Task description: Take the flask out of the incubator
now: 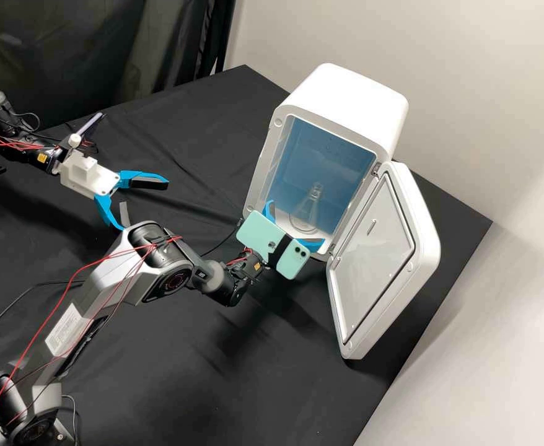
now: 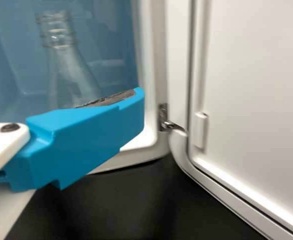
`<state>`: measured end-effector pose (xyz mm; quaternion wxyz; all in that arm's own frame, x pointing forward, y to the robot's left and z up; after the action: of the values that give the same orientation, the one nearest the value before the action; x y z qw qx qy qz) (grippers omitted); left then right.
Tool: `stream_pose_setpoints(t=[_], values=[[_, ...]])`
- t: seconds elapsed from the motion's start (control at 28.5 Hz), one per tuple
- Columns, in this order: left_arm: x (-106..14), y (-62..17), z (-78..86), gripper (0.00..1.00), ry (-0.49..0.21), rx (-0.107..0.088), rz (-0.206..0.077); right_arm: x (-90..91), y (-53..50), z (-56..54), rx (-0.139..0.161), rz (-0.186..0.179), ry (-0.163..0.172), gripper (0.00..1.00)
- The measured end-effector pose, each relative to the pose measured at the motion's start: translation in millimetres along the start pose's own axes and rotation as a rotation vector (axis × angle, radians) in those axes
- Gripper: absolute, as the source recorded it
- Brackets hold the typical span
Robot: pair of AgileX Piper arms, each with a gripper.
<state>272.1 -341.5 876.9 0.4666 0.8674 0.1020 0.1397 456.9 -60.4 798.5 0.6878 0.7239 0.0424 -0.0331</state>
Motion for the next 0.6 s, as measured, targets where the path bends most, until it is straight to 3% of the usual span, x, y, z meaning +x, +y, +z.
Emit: stream_pose_setpoints(t=[0.21, 0.6], values=[[0.0, -0.1, 0.0, 1.0, 0.0, 0.0, -0.001, -2.5, 4.3, 6.0, 0.003, 0.009, -0.015, 1.0], [-0.2, 0.2, 0.0, 1.0, 0.001, 0.0, -0.003, -0.6, 1.9, 2.0, 0.001, 0.004, -0.005, 1.0]])
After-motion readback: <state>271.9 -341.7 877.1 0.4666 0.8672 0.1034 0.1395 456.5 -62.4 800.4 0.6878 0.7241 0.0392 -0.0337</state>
